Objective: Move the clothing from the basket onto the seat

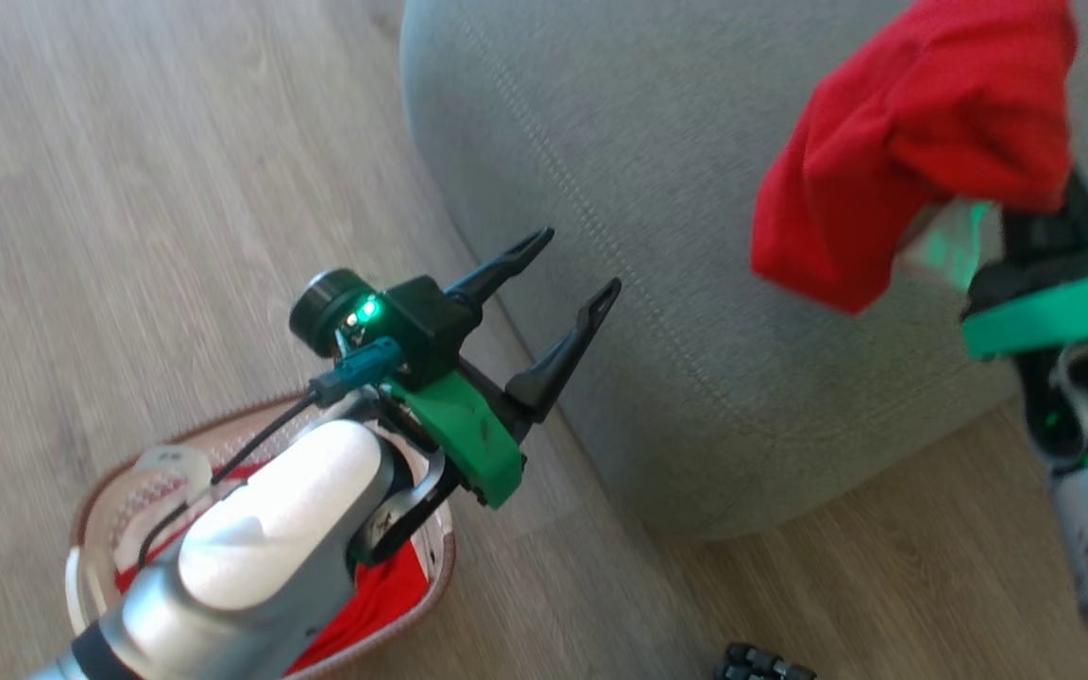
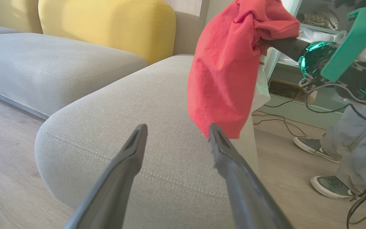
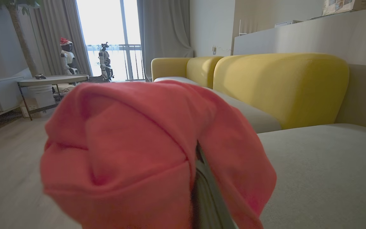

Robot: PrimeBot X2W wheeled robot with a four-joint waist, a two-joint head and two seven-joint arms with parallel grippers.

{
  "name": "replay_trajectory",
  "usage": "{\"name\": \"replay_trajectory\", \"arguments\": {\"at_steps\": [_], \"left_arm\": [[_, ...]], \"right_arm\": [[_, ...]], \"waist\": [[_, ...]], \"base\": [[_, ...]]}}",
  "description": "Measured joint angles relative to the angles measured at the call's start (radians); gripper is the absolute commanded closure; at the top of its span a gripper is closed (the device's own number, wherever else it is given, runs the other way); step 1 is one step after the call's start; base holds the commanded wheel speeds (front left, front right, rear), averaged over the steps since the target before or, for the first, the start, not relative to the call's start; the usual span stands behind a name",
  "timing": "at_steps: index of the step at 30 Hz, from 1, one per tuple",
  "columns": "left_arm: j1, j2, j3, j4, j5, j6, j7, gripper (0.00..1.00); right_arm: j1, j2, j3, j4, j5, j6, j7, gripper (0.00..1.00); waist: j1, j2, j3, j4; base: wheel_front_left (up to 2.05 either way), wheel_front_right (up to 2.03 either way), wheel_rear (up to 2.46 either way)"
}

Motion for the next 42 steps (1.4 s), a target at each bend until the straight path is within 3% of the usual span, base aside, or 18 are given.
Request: {"name": "replay_trajectory", "arguments": {"at_steps": [16, 27, 31, 35, 36, 37, 38, 39, 42], "left_arm": [[-0.15, 0.006, -0.015, -0.02, 0.043, -0.043, 0.057, 0.0], [-0.206, -0.007, -0.033, -0.011, 0.053, -0.053, 0.055, 0.0], [-0.208, -0.007, -0.033, -0.006, 0.053, -0.053, 0.053, 0.0], [-0.22, -0.009, -0.034, -0.001, 0.052, -0.053, 0.045, 0.0], [-0.223, -0.01, -0.034, -0.001, 0.052, -0.053, 0.042, 0.0], [-0.223, -0.012, -0.034, 0.001, 0.052, -0.052, 0.038, 0.0], [-0.223, -0.014, -0.034, 0.003, 0.052, -0.052, 0.038, 0.0], [-0.223, -0.015, -0.034, 0.006, 0.052, -0.052, 0.037, 0.0], [-0.223, -0.018, -0.034, 0.015, 0.052, -0.052, 0.03, 0.0]], "right_arm": [[-0.407, -0.138, 0.075, 0.305, 0.13, 0.0, 0.0, 1.0], [-0.548, -0.226, 0.123, 0.556, 0.151, 0.0, 0.005, 1.0], [-0.572, -0.228, 0.168, 0.635, 0.168, 0.0, 0.051, 1.0], [-0.59, -0.228, 0.216, 0.702, 0.225, 0.0, 0.185, 1.0], [-0.59, -0.228, 0.226, 0.715, 0.239, 0.0, 0.214, 0.89], [-0.591, -0.228, 0.235, 0.728, 0.25, 0.0, 0.243, 0.6], [-0.591, -0.228, 0.246, 0.737, 0.256, 0.0, 0.265, 0.24], [-0.591, -0.228, 0.256, 0.744, 0.263, 0.0, 0.273, 0.0], [-0.599, -0.231, 0.273, 0.753, 0.28, 0.0, 0.282, 0.0]], "waist": [[0.0002, 0.0, 0.221, 0.095], [0.0002, 0.0, 0.31, 0.185], [0.0003, -0.0001, 0.325, 0.203], [0.0001, 0.0, 0.326, 0.211], [0.0001, 0.0, 0.325, 0.211], [0.0001, -0.0001, 0.322, 0.211], [0.0001, 0.0, 0.319, 0.211], [0.0001, 0.0, 0.315, 0.21], [0.0001, 0.0, 0.303, 0.207]], "base": [[0.0, 0.0, 0.0], [0.0, 0.0, 0.0], [0.0, 0.0, 0.0], [0.0, 0.0, 0.0], [0.0, 0.0, 0.0], [0.0, 0.0, 0.0], [0.0, 0.0, 0.0], [0.0, 0.0, 0.0], [0.0, 0.0, 0.0]]}}
